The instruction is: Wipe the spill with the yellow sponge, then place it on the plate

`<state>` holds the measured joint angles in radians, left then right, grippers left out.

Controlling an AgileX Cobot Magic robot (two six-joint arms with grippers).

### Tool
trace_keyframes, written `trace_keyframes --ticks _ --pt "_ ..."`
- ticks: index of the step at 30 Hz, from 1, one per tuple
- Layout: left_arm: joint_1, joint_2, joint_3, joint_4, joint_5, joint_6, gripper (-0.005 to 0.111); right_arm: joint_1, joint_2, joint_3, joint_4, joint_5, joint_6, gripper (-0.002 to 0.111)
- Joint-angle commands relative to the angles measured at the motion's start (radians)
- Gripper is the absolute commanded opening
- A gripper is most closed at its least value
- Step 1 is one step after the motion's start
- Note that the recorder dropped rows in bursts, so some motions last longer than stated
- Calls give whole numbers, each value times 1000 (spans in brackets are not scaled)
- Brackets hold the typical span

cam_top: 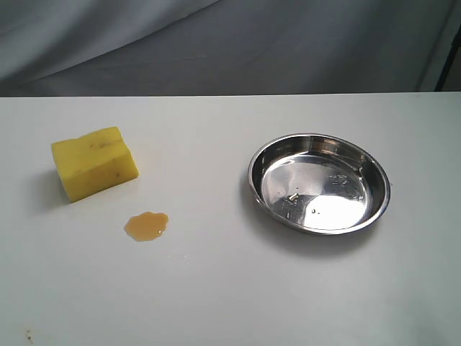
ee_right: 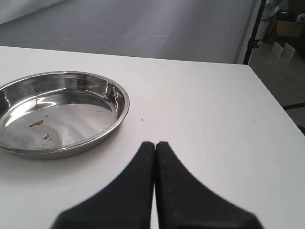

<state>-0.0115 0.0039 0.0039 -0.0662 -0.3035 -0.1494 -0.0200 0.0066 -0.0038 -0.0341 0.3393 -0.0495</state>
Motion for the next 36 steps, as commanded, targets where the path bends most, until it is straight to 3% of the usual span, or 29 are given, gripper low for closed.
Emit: trace_keyframes --ticks 1,6,14,17,18,21,24,26,28,36 --pt "-5 -4 -4 -6 -85 -167 0 1 -7 4 -7 -4 5 0" --pt "-5 10 -11 -14 -317 -155 0 1 -7 4 -7 -4 5 0" --pt "-5 393 -259 -358 -301 280 0 1 -7 4 -7 -4 5 0" --pt "-5 563 -360 -372 -92 411 0 1 -7 4 -7 -4 5 0" --pt "-5 678 -419 -364 60 447 0 1 -7 4 -7 -4 5 0" --pt "-5 887 -533 -364 283 442 0 1 -7 4 -7 -4 5 0" --pt "-5 1146 -743 -260 672 446 0 1 -7 4 -7 -4 5 0" --pt "-5 1247 -841 -268 836 446 0 1 -7 4 -7 -4 5 0" --pt "-5 1313 -883 -268 898 446 0 1 -7 4 -7 -4 5 0" --pt "-5 1363 -883 -320 876 446 0 1 -7 4 -7 -4 5 0"
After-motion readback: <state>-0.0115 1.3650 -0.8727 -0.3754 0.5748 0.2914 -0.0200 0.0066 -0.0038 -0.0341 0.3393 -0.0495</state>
